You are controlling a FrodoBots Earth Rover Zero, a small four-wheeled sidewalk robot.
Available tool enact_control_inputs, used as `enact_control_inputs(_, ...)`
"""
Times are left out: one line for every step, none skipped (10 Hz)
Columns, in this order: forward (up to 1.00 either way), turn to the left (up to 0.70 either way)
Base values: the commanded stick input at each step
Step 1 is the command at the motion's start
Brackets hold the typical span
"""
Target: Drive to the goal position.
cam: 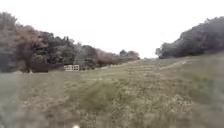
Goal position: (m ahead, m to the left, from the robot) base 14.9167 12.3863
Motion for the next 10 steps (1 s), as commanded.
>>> enact_control_inputs(0.85,-0.33)
enact_control_inputs(0.85,-0.33)
enact_control_inputs(0.85,-0.33)
enact_control_inputs(0.85,-0.33)
enact_control_inputs(0.85,-0.33)
enact_control_inputs(0.85,-0.24)
enact_control_inputs(0.85,-0.19)
enact_control_inputs(0.85,-0.09)
enact_control_inputs(0.85,-0.07)
enact_control_inputs(0.85,-0.04)
